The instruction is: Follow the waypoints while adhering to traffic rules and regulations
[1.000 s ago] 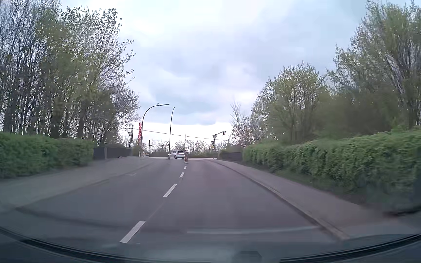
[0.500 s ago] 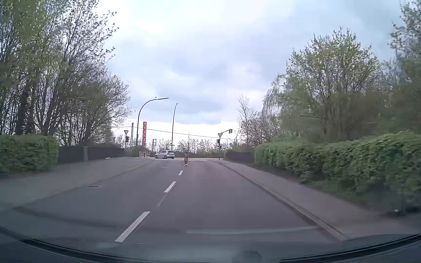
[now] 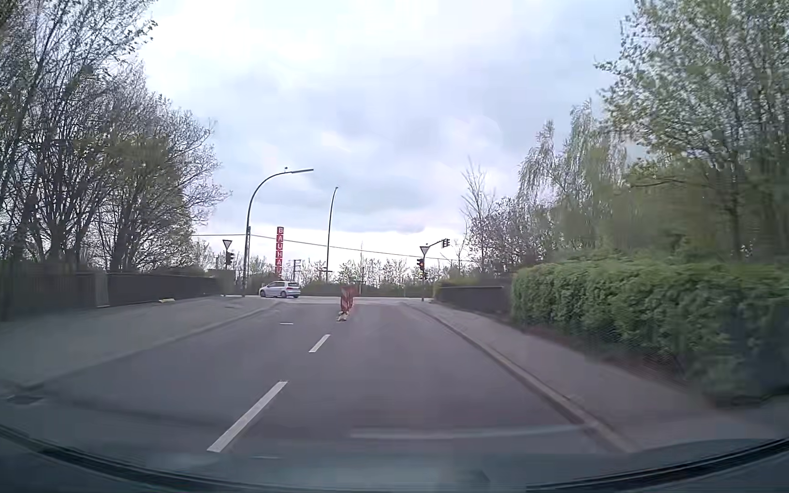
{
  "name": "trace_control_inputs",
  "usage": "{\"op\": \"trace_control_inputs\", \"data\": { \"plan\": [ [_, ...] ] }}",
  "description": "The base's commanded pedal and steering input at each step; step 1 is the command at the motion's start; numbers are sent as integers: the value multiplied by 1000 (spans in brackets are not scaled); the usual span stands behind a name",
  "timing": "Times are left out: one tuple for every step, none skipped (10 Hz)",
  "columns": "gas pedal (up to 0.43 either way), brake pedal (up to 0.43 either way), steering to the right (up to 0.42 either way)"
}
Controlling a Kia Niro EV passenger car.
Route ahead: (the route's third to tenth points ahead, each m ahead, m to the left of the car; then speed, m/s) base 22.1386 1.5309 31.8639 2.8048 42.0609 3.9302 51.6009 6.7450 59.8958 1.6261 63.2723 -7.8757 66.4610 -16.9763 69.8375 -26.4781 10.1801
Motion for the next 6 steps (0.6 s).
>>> {"op": "trace_control_inputs", "data": {
  "plan": [
    [0,0,-27],
    [0,0,-30],
    [0,37,-30],
    [0,67,-26],
    [0,116,-20],
    [0,128,-15]
  ]
}}
